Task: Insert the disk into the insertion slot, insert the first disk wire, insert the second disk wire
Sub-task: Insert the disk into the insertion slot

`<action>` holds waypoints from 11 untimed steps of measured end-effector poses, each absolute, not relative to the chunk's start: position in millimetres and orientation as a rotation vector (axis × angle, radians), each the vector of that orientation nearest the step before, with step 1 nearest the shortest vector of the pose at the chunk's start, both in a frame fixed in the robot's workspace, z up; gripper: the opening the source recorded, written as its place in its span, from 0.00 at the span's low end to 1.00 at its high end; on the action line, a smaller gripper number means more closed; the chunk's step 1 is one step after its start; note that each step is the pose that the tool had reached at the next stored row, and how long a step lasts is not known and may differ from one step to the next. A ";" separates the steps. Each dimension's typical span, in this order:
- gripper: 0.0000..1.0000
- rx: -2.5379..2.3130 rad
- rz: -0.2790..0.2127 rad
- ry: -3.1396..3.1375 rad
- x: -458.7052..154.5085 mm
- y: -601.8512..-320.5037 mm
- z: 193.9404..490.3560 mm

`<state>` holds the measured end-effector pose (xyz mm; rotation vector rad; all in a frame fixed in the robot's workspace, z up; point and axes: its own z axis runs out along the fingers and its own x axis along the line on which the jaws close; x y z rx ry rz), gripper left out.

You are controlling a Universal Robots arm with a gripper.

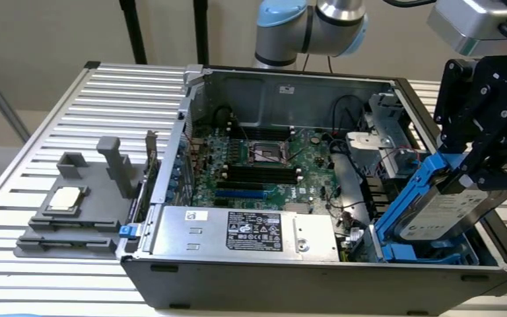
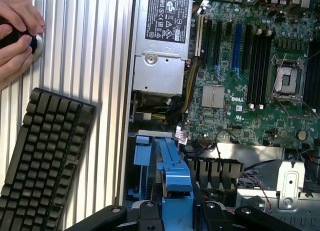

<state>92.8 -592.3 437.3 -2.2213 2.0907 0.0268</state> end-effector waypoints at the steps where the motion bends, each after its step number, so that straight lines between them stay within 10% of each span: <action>1: 0.32 -2.221 0.027 2.091 92.8 -592.3 437.4; 11: 0.32 -2.219 0.022 2.088 92.2 -591.6 437.4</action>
